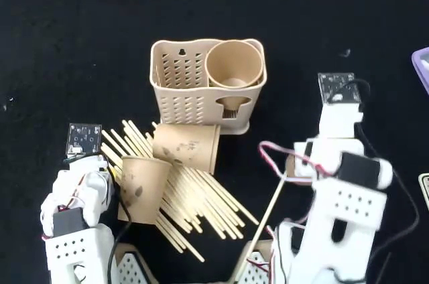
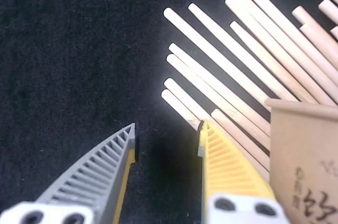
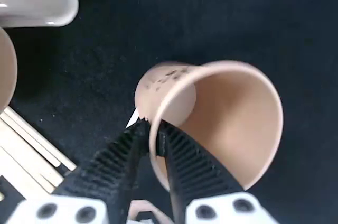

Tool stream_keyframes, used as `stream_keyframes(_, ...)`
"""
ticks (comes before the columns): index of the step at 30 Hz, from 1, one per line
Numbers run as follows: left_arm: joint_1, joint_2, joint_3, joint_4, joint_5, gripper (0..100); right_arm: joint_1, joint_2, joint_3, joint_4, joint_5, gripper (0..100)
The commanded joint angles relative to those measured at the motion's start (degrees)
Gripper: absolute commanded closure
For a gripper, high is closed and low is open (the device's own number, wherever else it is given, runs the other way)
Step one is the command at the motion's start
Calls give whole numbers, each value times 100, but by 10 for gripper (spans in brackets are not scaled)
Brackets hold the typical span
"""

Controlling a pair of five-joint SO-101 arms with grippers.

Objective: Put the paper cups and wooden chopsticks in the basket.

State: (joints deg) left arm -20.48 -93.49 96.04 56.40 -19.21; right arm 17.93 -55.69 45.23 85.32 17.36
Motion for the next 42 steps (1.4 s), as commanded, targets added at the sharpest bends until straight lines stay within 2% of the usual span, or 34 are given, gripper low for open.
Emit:
stream_keyframes(1,-22,-35,189,9,-26,798,-18,-435,-180,88,448,988)
stream_keyframes(5,-22,-35,189,9,-26,798,-18,-374,-673,105,879,988)
stream_keyframes(11,-22,-35,189,9,-26,798,536,136,-2642,141,677,988)
stream_keyframes(13,-22,-35,189,9,-26,798,527,365,-3336,141,668,988)
stream_keyframes(21,-22,-35,189,9,-26,798,-958,1446,-5024,132,571,988)
stream_keyframes(25,-22,-35,189,9,-26,798,-1600,2123,-5596,132,932,988)
stream_keyframes(33,4,-44,189,9,-26,798,-1846,3705,-7495,422,1503,988)
stream_keyframes(39,4,-44,189,9,-18,798,-2637,4514,-9024,1486,1758,988)
stream_keyframes(42,4,-44,189,9,-18,798,-2919,4681,-9393,1565,1635,988)
